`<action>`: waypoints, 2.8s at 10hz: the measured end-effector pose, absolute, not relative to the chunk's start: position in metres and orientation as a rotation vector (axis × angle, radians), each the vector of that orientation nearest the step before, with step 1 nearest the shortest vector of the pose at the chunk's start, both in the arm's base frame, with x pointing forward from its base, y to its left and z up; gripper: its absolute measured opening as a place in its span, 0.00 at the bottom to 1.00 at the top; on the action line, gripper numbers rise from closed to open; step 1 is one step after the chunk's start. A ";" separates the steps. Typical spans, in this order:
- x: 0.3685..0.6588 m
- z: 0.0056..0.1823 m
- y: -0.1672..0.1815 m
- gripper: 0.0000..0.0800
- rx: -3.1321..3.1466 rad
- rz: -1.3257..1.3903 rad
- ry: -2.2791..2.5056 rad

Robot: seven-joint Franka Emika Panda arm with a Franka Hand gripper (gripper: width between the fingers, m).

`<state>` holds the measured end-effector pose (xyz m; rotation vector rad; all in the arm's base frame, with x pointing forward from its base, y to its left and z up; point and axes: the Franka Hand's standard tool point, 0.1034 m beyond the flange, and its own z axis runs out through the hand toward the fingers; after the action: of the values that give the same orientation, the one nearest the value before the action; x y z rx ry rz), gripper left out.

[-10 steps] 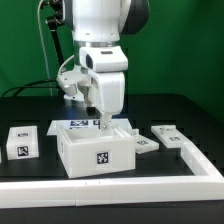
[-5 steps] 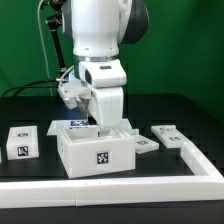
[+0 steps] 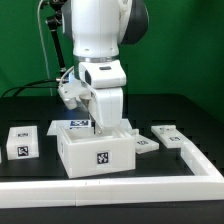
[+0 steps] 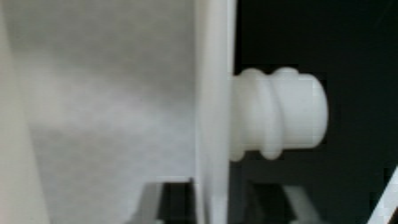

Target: Assemble cabinet

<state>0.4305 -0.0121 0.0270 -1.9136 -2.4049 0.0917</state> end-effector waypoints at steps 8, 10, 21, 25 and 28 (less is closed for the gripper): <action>0.445 0.027 -0.011 0.05 -1.960 0.070 -2.387; 0.465 0.027 -0.005 0.05 -1.998 0.043 -2.374; 0.521 0.028 0.097 0.05 -2.240 -0.050 -2.176; 0.521 0.028 0.105 0.05 -2.246 -0.021 -2.154; 0.521 0.029 0.109 0.05 -2.238 -0.013 -2.156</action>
Offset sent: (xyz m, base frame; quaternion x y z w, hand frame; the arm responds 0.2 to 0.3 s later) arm 0.0000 0.0000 0.0000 0.0000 0.0000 0.0000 1.0000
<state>0.5214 0.1086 0.0294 -2.2383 -2.1558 -0.0130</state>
